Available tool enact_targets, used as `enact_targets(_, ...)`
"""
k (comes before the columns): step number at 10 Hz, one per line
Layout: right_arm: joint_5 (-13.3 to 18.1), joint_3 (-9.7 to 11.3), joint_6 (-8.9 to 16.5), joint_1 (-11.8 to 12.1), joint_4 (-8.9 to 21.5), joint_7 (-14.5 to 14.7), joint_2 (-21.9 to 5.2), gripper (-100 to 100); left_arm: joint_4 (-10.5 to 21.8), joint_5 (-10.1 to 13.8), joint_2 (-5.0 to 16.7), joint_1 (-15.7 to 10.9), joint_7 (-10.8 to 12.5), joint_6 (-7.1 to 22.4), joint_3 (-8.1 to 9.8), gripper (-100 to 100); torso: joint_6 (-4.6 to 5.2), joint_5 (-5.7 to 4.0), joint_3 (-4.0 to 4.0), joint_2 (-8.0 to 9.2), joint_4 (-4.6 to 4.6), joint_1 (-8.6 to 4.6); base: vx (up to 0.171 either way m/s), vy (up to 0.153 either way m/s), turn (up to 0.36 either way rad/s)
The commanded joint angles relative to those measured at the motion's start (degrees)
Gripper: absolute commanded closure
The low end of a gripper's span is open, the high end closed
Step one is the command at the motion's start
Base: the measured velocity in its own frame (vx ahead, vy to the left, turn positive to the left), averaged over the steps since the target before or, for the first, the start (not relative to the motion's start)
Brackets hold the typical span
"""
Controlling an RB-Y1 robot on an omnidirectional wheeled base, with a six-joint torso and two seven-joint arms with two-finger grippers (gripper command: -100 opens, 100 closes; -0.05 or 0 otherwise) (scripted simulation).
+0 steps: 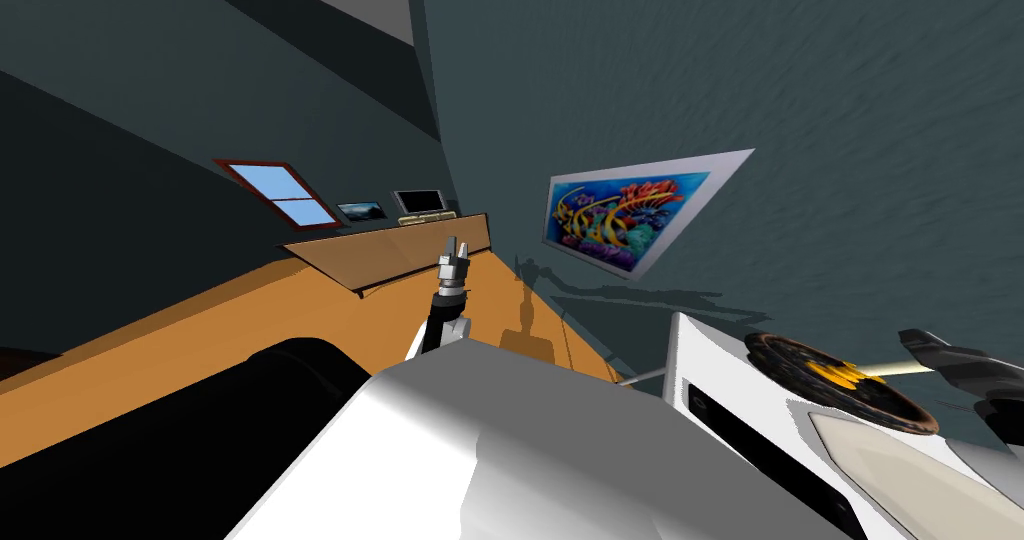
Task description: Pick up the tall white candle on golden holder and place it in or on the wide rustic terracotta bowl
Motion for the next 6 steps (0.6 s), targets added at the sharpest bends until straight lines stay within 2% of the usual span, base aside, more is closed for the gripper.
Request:
enact_targets(1,0.00,0.00,0.00,0.00,0.00,0.00,0.00,0,0.00,0.00,0.00,0.00,0.00,0.00,0.00,0,0.00,0.00,0.00,0.00,0.00,0.00,0.000,0.000,0.000)
enact_targets(6,0.01,-0.01,-0.02,0.00,0.00,0.01,0.01,0,0.00,0.00,0.00,0.00,0.00,0.00,0.00,0,-0.01,-0.01,-0.07,-0.12,-0.03,-0.05,0.000,0.000,0.000)
